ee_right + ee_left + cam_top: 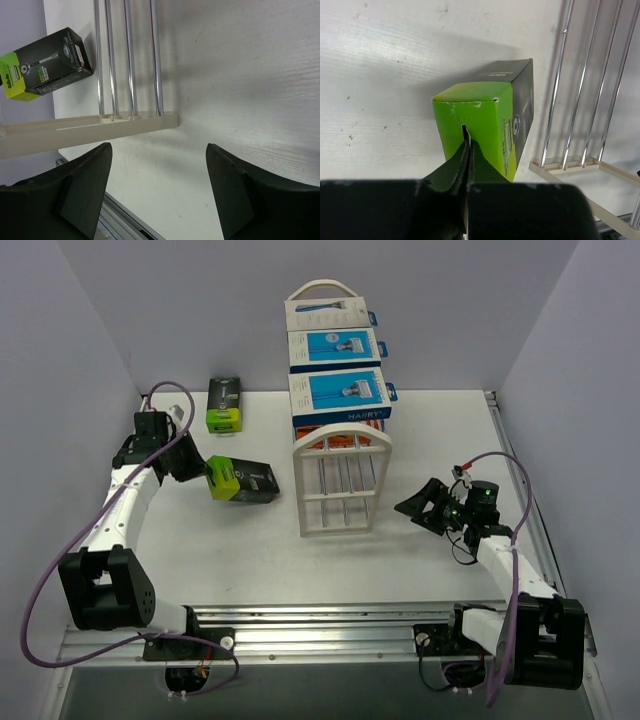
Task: Place and organize the shaving razors onto the shelf
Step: Pass the shaving razor from the left arm to the right
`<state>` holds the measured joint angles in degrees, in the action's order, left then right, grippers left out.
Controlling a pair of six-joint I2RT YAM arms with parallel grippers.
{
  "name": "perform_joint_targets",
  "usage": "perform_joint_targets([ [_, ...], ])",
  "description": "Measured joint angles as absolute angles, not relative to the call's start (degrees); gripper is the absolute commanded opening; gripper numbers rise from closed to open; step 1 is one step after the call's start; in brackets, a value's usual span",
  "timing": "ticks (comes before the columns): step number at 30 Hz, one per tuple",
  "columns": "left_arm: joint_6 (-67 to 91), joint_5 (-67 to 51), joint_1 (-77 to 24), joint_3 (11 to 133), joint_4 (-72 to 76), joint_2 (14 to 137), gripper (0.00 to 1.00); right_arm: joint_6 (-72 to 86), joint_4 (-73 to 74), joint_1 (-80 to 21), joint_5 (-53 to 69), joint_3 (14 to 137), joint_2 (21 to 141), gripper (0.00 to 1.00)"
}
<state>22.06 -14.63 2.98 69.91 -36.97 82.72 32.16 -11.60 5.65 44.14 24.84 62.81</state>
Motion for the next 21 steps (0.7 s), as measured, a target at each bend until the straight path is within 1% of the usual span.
perform_joint_targets([
  [11, 19.22, -15.51, 0.64, 71.31, -30.0, 84.18, 0.02, 32.01, -14.22, 6.42, 44.88, 24.84, 63.66, 0.72],
  [17, 17.5, -18.39, -0.75, 71.29, -23.42, 85.3, 0.02, 31.99, -14.72, 6.83, 45.25, 24.8, 63.66, 0.72],
  [21, 17.37, -20.49, -2.28, 72.97, -22.65, 86.46, 0.02, 31.99, -14.96, 6.94, 45.32, 24.8, 63.81, 0.71],
])
